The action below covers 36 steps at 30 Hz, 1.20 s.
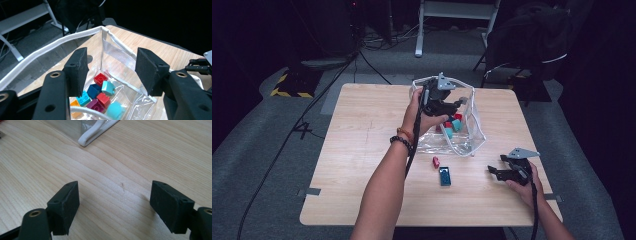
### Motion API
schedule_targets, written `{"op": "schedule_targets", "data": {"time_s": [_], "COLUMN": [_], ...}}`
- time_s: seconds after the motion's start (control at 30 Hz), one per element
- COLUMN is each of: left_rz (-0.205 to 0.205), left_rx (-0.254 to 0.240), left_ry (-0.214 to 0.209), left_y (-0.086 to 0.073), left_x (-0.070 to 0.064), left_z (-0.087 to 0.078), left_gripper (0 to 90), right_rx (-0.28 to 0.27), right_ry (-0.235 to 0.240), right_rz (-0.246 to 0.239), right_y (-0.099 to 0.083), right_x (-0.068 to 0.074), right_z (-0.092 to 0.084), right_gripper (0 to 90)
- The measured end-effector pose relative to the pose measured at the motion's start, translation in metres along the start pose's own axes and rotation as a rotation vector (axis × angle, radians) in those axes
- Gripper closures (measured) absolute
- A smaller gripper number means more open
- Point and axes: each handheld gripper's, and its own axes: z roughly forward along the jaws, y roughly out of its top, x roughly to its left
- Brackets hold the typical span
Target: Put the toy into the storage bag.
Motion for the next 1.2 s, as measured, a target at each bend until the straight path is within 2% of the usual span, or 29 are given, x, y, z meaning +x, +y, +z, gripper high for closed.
{"op": "schedule_targets", "data": {"time_s": [0.2,0.37,0.47,0.67,0.8,0.97,1.13,1.2], "left_rz": [0.013,0.025,0.018,0.014,0.012,0.009,0.011,0.012], "left_rx": [-0.021,-0.021,-0.026,-0.026,-0.018,0.017,0.046,0.038], "left_ry": [0.027,0.046,0.06,0.062,0.064,0.069,0.063,0.059], "left_y": [-0.001,-0.01,-0.015,-0.026,-0.037,-0.053,-0.073,-0.083], "left_x": [-0.001,0.0,0.002,0.006,0.006,0.006,-0.003,-0.007], "left_z": [-0.021,-0.037,-0.048,-0.065,-0.073,-0.076,-0.077,-0.078], "left_gripper": [39.2,35.1,33.3,28.9,24.0,19.3,18.0,17.9], "right_rx": [0.0,0.0,0.001,0.002,0.001,0.001,0.001,0.001], "right_ry": [0.0,0.0,0.0,0.001,0.0,0.0,-0.001,0.0], "right_rz": [0.0,0.0,0.001,0.002,0.001,0.001,0.001,0.001], "right_y": [0.0,0.0,0.0,0.0,0.0,0.0,0.0,0.0], "right_x": [0.0,0.0,0.0,0.0,0.0,0.0,0.0,0.0], "right_z": [0.0,0.0,0.0,0.0,0.0,0.0,0.0,0.0], "right_gripper": [24.2,24.1,24.1,23.9,23.9,23.9,23.9,23.9]}}
